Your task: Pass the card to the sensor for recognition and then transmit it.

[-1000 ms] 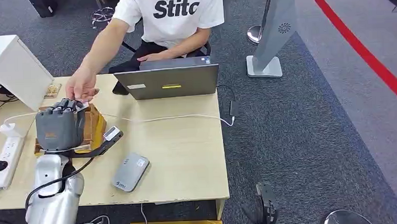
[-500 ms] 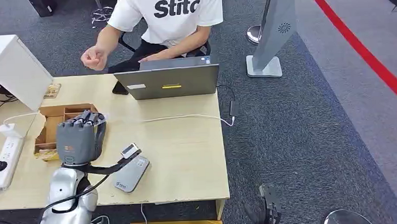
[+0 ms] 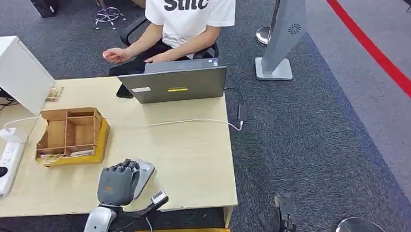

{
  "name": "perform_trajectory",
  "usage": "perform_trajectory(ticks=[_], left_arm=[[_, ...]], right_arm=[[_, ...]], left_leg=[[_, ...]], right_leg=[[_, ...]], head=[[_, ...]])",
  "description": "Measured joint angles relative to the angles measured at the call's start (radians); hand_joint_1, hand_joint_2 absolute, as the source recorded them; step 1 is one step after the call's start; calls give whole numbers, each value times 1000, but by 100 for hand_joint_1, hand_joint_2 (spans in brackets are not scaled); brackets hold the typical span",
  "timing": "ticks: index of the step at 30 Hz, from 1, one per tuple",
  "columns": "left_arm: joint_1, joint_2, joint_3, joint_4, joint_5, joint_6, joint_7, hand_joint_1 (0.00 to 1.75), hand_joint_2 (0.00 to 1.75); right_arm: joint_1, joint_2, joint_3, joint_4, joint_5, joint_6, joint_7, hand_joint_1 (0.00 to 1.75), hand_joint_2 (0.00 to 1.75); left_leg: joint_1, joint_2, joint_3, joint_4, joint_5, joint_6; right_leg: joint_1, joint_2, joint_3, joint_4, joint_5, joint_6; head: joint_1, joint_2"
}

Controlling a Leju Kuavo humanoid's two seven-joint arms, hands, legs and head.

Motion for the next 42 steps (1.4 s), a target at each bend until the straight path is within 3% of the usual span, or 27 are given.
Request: perform_trajectory(ticks=[5,15,23,29,34,42], left_arm=[[-15,5,4,60,4,15,-10,175,175],[-56,18,35,172,-67,45,47,175,175],[-51,53,23,34,-70,48,129,175,175],[-89,137,-104,-88,-70,48,285,175,175],[-180,195,-149,-123,-70,37,290,175,175],[-262,241,-150,-124,-70,27,273,175,175]], right_arm=[[1,-2,-7,-1,0,0,0,0,175],[1,-2,-8,-1,20,-6,4,0,175],[0,-2,-8,-1,32,-3,7,0,175],[-5,-1,-5,-1,63,-9,18,0,175],[-15,2,5,0,76,1,24,0,175],[-21,8,14,0,73,18,25,0,175]], left_leg=[[0,0,0,0,0,0],[0,-1,1,0,0,0],[0,-1,0,0,1,0],[0,-1,0,0,1,0],[0,-1,0,0,2,0],[0,-1,0,0,3,0]], right_leg=[[0,-1,1,0,0,0],[0,-1,1,0,0,0],[0,-1,1,0,0,0],[0,-1,1,0,0,0],[0,-1,1,0,1,-1],[0,-1,0,1,2,-1]], head=[[0,0],[0,0],[0,0],[0,0],[0,0],[0,0]])
